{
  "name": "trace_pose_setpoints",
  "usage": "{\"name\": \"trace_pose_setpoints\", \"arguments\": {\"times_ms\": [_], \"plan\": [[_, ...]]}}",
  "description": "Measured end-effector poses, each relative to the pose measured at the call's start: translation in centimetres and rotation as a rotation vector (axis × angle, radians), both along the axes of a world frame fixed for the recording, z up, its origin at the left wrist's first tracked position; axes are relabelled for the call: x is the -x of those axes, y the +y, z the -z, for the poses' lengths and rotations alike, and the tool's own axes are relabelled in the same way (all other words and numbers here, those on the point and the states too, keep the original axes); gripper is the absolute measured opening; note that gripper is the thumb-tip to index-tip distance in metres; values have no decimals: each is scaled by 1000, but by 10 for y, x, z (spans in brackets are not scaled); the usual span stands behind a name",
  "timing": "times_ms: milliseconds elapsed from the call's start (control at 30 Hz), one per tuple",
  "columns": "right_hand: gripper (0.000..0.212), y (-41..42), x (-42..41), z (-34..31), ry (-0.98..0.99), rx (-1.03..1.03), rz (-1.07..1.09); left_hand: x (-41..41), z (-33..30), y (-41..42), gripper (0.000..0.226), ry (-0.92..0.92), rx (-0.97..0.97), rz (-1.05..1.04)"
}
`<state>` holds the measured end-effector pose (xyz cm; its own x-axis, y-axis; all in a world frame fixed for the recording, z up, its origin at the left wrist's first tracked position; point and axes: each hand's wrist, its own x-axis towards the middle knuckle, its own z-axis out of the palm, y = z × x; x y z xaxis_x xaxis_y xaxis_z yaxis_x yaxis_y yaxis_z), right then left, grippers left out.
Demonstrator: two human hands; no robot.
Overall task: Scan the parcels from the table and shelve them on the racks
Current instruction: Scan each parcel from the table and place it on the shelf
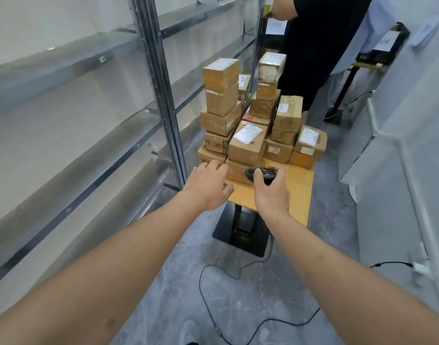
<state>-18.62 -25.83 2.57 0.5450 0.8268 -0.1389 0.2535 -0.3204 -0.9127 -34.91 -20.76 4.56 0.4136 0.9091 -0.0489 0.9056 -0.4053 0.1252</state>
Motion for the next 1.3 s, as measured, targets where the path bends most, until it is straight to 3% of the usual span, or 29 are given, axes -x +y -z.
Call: {"name": "trace_pose_setpoints", "arguments": {"times_ms": [533,800,1000,1300], "plan": [[35,164,-57,37,-28,90,210,-68,59,195,49,-20,102,188],[36,229,-79,62,-28,167,251,-87,89,261,51,-51,193,178],[35,266,-105,85,-26,238,254,-104,116,285,33,-82,239,93],[41,288,-136,105,14,330,152,-127,135,287,40,-140,156,-23]]}}
